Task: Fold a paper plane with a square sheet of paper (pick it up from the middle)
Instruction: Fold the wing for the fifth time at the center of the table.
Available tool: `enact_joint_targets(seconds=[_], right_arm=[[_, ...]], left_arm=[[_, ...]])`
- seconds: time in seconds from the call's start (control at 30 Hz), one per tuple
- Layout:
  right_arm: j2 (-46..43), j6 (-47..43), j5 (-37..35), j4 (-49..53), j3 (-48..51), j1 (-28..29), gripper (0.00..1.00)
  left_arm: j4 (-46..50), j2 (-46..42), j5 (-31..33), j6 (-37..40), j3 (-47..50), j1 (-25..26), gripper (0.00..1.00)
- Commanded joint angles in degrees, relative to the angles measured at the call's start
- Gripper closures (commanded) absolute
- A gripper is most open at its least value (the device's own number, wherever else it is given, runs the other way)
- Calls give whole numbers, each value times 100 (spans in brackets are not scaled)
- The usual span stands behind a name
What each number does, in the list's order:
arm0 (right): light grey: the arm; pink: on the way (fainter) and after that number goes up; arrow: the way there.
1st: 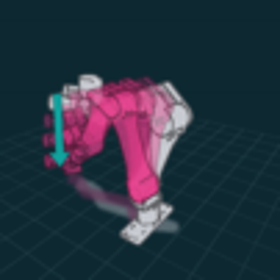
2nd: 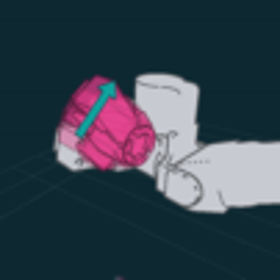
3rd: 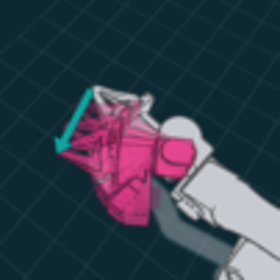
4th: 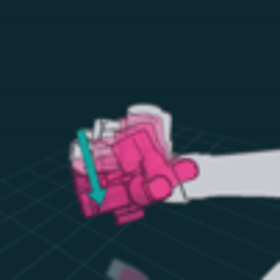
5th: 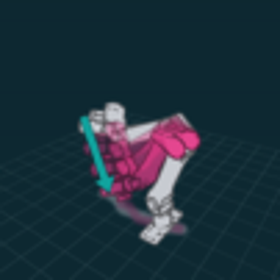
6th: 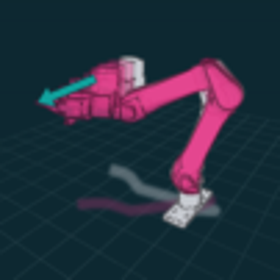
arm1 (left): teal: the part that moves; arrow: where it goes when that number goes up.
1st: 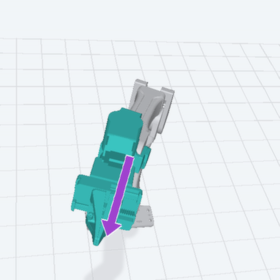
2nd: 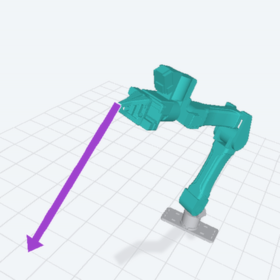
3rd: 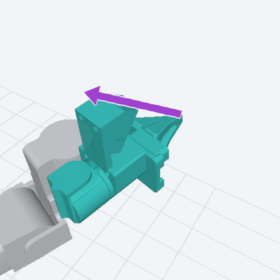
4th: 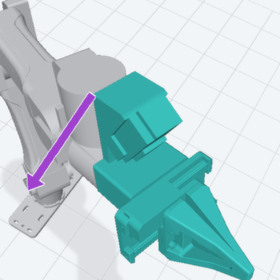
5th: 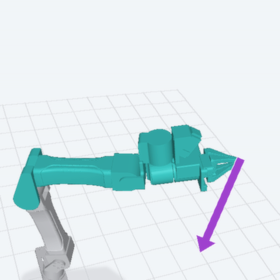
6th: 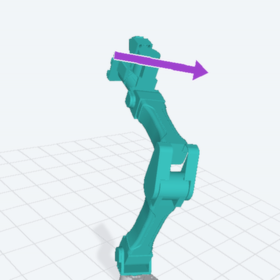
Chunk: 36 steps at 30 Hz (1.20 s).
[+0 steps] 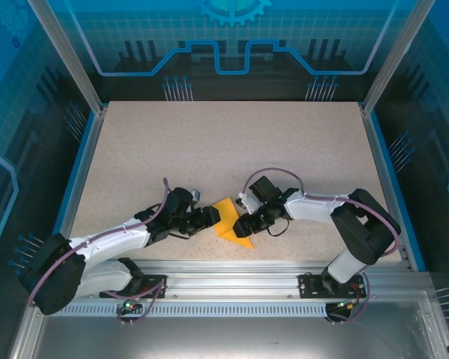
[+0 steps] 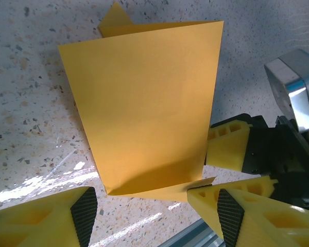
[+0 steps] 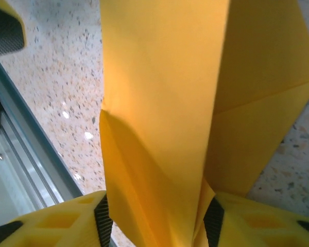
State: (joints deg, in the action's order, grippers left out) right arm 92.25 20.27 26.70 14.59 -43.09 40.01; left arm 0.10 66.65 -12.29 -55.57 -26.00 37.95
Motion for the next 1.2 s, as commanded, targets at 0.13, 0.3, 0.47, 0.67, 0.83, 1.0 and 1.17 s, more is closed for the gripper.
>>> enact_joint_targets(seconds=[0.13,0.3,0.47,0.67,0.83,1.0,1.17], right_arm=[[-70,93,179,-90,-12,-55,79],[-370,542,1030,-844,344,-569,86],[-356,1103,1450,-1554,595,-1029,87],[10,2124,1594,-2902,1046,-1398,90],[-170,2838,1476,-3657,1276,-1440,93],[-608,3294,750,-3760,1430,-1416,91],[-574,3894,53,-3976,1692,-1194,90]], left_arm=[[87,-125,43,-21,-43,-44,33],[106,-170,86,-15,-62,-59,33],[61,-120,98,-15,-124,-83,32],[-148,250,-15,-35,-281,-99,32],[-236,438,-98,-48,-362,-96,33],[-425,470,-80,-158,-330,-100,32],[-632,641,-97,-276,-326,-95,32]])
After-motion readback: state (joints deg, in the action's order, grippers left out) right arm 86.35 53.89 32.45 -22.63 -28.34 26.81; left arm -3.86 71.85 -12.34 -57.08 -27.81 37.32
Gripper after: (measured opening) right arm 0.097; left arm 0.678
